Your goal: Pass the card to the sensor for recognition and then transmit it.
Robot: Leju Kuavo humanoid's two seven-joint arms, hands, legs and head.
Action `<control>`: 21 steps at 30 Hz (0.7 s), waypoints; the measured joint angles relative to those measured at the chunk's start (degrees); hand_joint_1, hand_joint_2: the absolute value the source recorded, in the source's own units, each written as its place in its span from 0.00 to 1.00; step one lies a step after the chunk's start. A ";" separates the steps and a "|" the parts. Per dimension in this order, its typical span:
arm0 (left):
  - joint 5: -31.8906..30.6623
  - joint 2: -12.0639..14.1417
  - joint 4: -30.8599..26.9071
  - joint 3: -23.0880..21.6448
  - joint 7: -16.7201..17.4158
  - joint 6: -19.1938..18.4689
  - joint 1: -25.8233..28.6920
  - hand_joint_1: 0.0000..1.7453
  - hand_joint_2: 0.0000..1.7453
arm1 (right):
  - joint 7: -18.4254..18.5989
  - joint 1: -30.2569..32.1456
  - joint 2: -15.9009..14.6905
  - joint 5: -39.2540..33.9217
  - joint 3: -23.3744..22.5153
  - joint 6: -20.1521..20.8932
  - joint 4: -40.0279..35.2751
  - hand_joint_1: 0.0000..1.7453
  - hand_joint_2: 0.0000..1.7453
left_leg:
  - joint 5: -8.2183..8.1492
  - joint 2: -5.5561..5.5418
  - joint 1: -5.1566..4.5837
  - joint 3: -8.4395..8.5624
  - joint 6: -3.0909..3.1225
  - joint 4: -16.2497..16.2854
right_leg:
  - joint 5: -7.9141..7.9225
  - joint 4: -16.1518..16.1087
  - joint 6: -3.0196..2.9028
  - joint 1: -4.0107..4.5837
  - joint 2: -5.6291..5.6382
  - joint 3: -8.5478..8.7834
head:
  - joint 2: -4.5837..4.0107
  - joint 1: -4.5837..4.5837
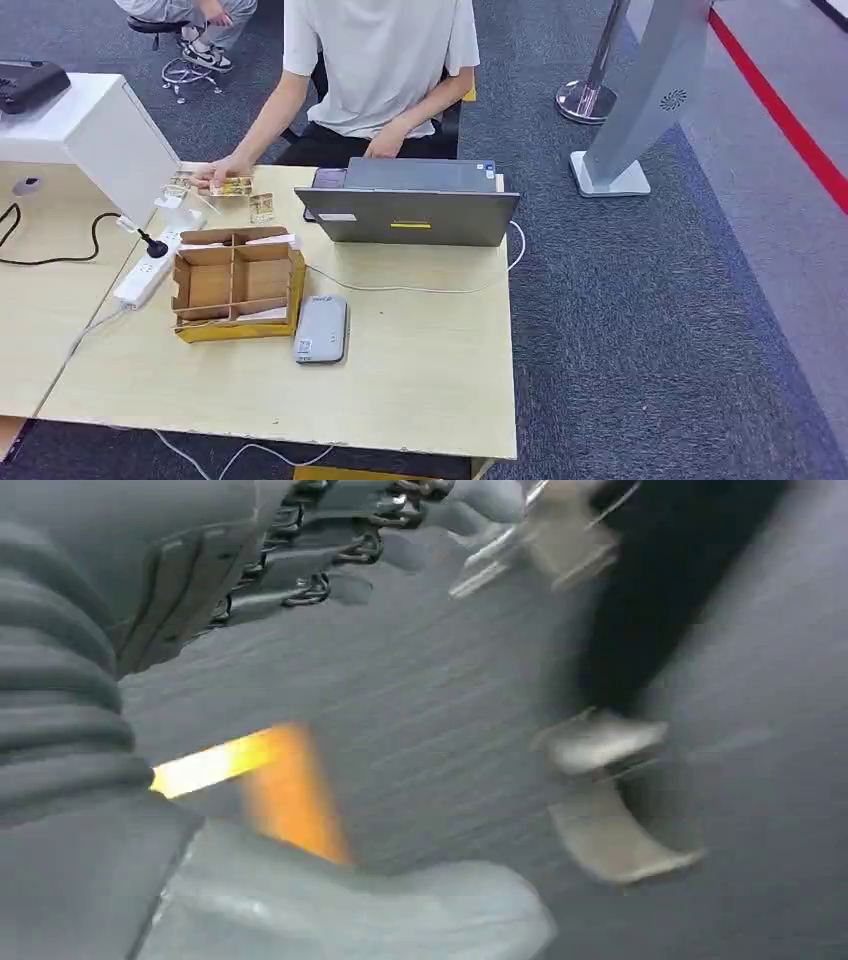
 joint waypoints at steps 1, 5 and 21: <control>-0.85 -1.25 2.73 -0.13 1.44 -0.24 -0.21 0.00 1.00 | 0.65 -0.22 0.13 0.55 0.59 0.35 -0.07 0.00 1.00 | 0.00 0.00 0.02 0.00 0.01 0.02 | 0.02 0.00 0.03 0.01 0.00 0.01 | 0.00 -0.04; -6.04 -3.76 10.27 -2.33 8.55 -6.26 -0.54 0.00 1.00 | 0.96 -0.65 0.33 2.36 2.46 0.94 -0.20 0.00 1.00 | 0.00 0.02 0.03 0.00 0.06 0.04 | 0.09 -0.03 0.14 0.02 0.03 0.02 | 0.00 0.07; -5.17 -4.06 14.19 -24.81 12.76 -15.87 2.47 0.00 0.00 | -3.57 2.23 -0.99 10.27 -12.77 4.55 -1.97 0.00 0.00 | 0.00 0.02 0.10 0.02 0.06 0.01 | 0.07 -0.02 0.12 0.11 0.02 0.03 | 0.00 0.11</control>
